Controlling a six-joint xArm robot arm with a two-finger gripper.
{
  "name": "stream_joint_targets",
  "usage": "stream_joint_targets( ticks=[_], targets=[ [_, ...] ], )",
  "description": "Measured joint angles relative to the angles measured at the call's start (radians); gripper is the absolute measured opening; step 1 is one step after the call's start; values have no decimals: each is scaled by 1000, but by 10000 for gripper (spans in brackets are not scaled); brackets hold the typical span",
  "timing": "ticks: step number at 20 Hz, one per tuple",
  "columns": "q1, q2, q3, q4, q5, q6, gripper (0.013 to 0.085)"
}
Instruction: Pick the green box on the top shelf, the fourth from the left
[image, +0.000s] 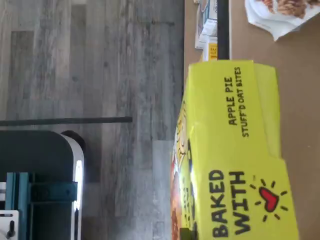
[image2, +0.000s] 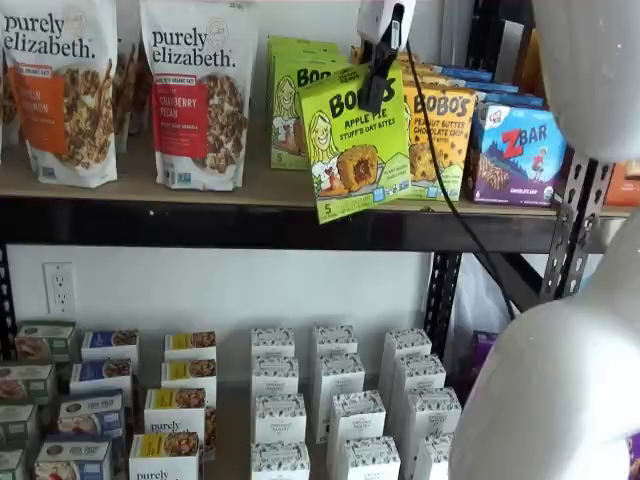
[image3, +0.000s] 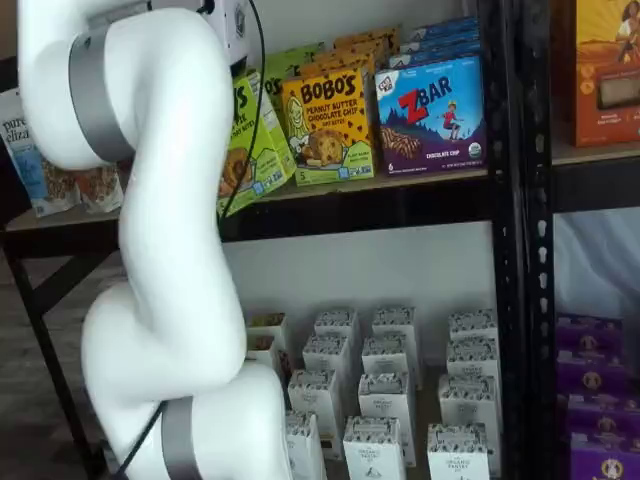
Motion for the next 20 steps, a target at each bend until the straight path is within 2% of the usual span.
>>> stream_joint_targets(
  ticks=[9, 15, 20],
  targets=[
    [-25, -89, 82, 6, 19, -22, 330],
    [-26, -171, 177, -20, -14, -31, 330],
    [-20, -211, 224, -21, -22, -26, 330]
  ],
)
